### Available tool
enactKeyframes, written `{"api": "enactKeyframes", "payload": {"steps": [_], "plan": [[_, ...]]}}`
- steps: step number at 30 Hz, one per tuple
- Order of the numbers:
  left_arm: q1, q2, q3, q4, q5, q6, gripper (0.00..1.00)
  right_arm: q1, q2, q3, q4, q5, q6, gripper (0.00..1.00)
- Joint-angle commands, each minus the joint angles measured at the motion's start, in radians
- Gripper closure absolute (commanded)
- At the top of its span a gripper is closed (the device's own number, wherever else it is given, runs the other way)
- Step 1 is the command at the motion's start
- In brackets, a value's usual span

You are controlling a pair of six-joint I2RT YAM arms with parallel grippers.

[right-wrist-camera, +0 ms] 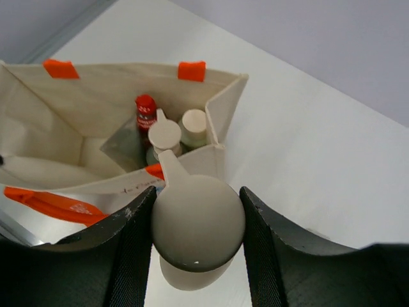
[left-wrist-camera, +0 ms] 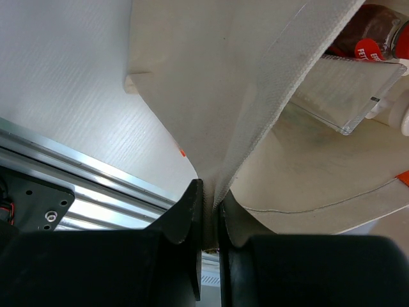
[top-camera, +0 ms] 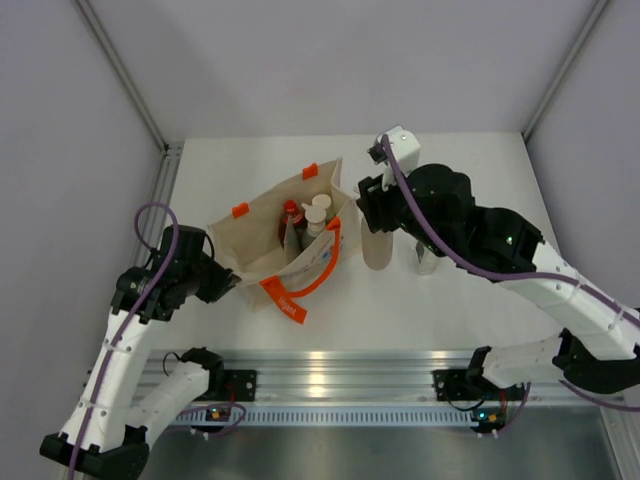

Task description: Take the personal care products out of the canvas bag

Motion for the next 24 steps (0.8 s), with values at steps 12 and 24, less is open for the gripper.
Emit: {"api": "enactKeyframes", "payload": {"steps": [12, 24], "plan": [[0.011, 0.007, 0.012, 0.062, -0.059, -0.006, 1.00, -0.150, -0.450, -0.755, 0.620, 0.062, 0.080, 1.00], [0.009, 0.030, 0.020, 0.064, -0.058, 0.008, 1.00, -0.312, -0.561, -1.166, 0.776, -0.049, 0.169, 1.00]]}}
